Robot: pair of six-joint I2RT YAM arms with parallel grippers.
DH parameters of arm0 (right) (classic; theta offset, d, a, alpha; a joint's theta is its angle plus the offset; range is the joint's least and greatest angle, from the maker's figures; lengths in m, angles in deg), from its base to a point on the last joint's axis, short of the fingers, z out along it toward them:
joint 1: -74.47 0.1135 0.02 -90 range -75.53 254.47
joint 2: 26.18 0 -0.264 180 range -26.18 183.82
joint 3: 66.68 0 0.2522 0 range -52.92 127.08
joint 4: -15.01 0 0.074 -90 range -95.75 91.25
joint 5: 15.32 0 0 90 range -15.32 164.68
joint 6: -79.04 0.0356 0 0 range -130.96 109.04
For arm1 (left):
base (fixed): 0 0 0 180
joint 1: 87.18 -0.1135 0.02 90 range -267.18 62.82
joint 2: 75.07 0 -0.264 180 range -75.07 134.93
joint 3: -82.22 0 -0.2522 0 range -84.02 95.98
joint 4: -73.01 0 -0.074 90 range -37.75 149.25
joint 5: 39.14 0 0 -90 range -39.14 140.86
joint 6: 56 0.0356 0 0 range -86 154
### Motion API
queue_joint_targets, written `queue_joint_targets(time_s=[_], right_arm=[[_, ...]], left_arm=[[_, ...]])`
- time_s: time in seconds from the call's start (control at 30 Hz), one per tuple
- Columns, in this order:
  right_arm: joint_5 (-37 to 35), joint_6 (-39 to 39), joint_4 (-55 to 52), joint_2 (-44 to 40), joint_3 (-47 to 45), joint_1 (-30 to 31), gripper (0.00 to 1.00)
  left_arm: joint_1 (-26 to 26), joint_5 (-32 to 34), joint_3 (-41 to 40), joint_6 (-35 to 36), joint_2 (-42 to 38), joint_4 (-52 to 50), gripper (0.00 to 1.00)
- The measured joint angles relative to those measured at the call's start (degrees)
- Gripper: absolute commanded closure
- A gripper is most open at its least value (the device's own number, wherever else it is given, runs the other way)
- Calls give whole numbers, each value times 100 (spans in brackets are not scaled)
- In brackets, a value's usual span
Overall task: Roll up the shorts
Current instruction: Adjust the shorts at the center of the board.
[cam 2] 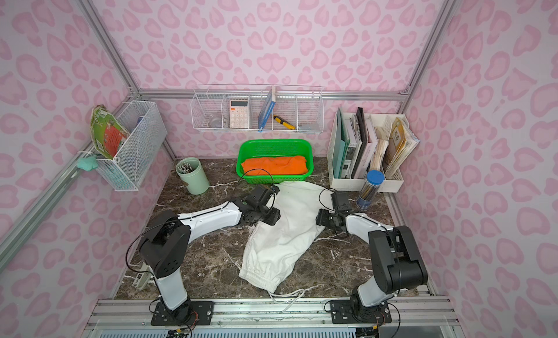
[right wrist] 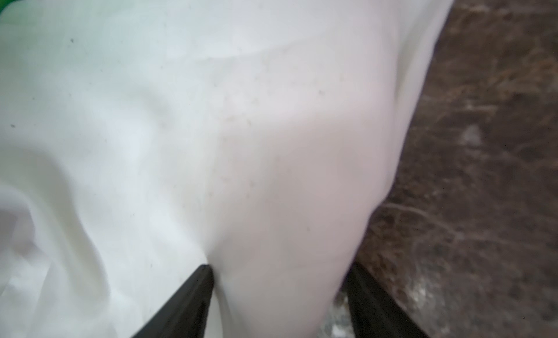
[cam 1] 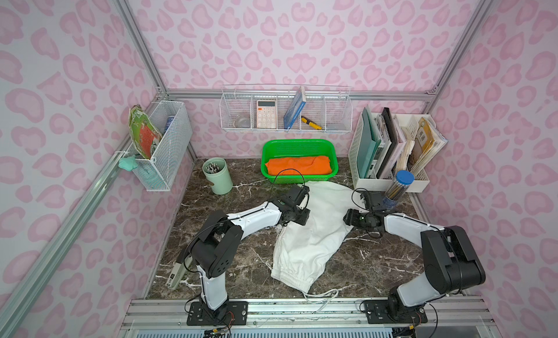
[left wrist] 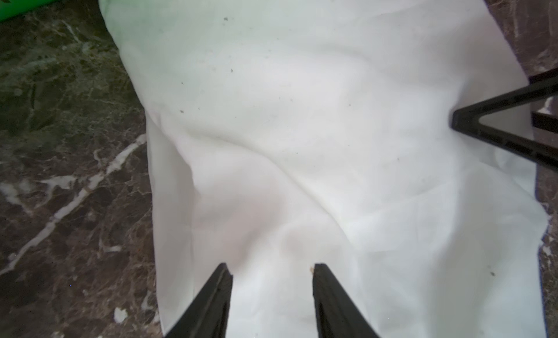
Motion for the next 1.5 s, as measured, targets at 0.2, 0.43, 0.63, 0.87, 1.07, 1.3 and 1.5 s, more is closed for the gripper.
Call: queue_joint_targets(time_s=[0.2,0.43,0.63,0.87,1.07,1.3,1.5], right_arm=[[391,68,330,455,236,-278,79],[562,-81,153,1084,992,-568,88],[538,-260,-114,1552,1681,-898,90],[540,-496,-275,1947,2229,-1093,90],[697,-695,-450,2208,2581,-1198,88],[769,-837,-562,2369,2876,-1228,75],[669,-872,-546,2059,2664,-1189,43]], left_arm=[[-114,-83,131,-26,278,-299,52],[-223,-243,435,-116,632,-466,53],[-404,-372,944,-149,1025,-647,53],[-444,-507,1344,-142,1215,-732,52],[-487,-660,1563,-125,1307,-756,52],[-496,-804,1663,-125,1237,-841,48],[-494,-964,1429,-127,688,-846,44]])
